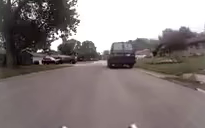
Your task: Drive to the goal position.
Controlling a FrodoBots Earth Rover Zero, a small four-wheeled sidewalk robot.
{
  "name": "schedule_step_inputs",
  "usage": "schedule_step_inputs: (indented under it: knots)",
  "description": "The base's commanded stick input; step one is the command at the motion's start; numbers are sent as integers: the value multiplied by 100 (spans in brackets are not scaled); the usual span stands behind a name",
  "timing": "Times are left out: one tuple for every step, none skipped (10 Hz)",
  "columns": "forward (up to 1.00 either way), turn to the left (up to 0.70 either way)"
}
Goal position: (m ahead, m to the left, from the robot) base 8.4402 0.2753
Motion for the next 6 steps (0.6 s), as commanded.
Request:
schedule_step_inputs:
  knots:
    - [100,0]
    - [100,5]
    - [100,30]
    - [100,30]
    - [100,20]
    - [100,8]
